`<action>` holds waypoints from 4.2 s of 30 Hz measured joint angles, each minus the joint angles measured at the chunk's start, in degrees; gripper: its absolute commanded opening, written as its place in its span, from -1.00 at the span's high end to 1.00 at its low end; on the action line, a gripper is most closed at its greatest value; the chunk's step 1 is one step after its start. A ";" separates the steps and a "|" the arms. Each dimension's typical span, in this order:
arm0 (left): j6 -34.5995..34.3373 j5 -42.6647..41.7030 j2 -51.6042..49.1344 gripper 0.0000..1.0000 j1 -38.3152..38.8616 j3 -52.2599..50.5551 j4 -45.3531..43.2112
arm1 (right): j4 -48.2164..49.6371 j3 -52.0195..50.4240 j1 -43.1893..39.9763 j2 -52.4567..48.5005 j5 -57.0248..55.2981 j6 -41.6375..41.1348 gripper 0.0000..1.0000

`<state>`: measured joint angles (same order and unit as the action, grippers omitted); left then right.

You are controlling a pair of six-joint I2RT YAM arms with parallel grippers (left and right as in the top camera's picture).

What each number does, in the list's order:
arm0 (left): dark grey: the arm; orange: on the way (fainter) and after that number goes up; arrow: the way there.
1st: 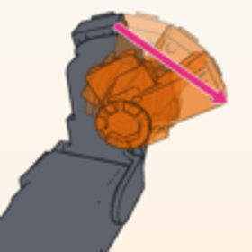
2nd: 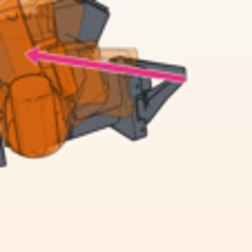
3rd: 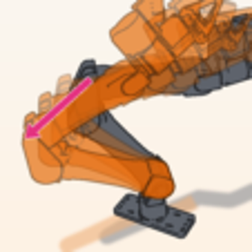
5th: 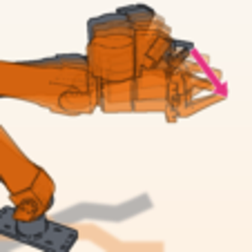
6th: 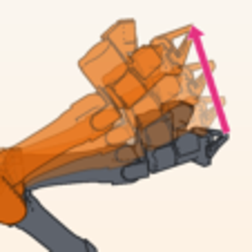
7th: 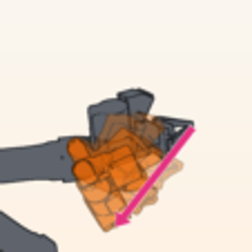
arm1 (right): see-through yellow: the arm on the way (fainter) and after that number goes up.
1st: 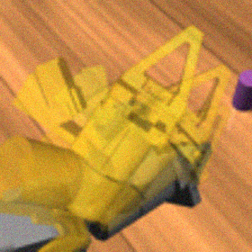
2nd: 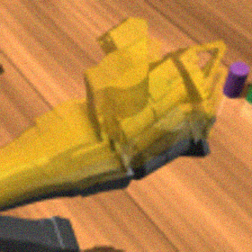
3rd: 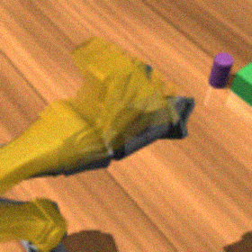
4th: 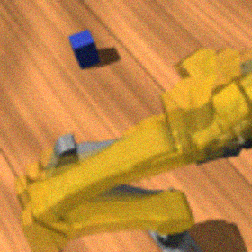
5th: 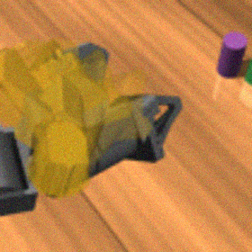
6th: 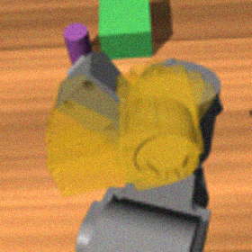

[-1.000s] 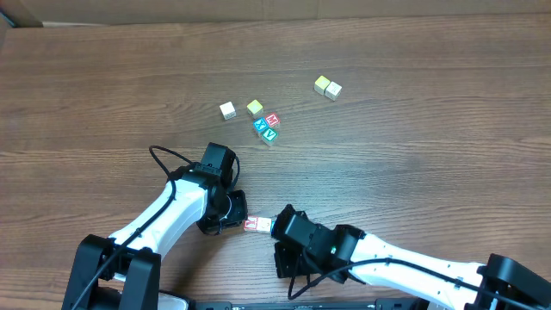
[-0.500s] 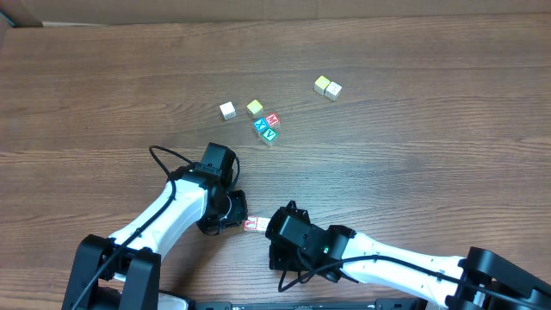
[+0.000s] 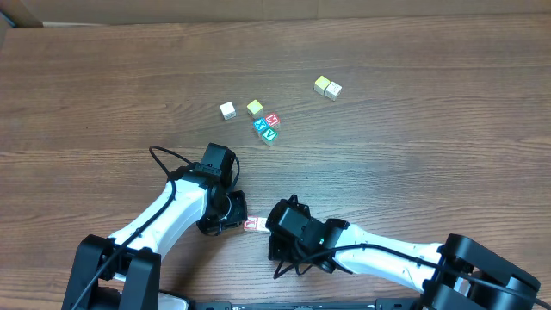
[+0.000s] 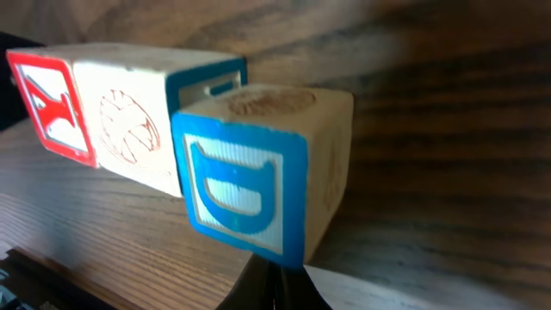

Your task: Flip 3 blocks

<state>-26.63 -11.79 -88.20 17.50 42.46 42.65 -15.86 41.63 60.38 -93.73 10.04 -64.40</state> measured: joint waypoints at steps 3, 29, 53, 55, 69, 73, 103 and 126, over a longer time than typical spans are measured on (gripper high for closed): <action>0.00 0.00 0.00 0.92 0.00 0.00 0.00 | 0.02 0.00 -0.04 -0.11 0.02 -0.02 0.92; 0.00 0.00 0.00 0.92 0.00 0.00 0.20 | 1.75 0.00 -0.39 -0.20 -1.70 1.25 0.92; 0.00 -0.02 0.00 0.92 0.00 0.00 0.20 | 3.32 0.00 -1.05 -0.20 -2.67 2.95 0.92; 0.00 0.00 0.00 0.91 0.00 0.00 0.20 | 4.17 -0.02 -1.03 -0.20 -2.25 3.45 0.92; 0.00 0.00 0.00 0.92 0.00 0.00 0.37 | -3.43 0.35 8.44 9.46 -10.56 6.64 0.92; 0.07 -0.02 0.00 0.91 0.00 0.00 0.37 | -8.52 0.74 6.36 12.52 -13.53 7.37 0.92; 0.26 -0.02 0.00 0.92 0.00 0.00 -0.26 | -4.35 0.76 -6.34 -0.04 1.77 11.96 0.92; 0.26 -0.50 0.00 0.91 0.00 0.00 -0.26 | -7.21 0.81 -7.06 4.70 -5.75 14.80 0.92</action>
<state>-26.37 -12.29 -88.20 17.50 42.46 42.39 -23.07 42.44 53.32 -89.03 4.29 -49.60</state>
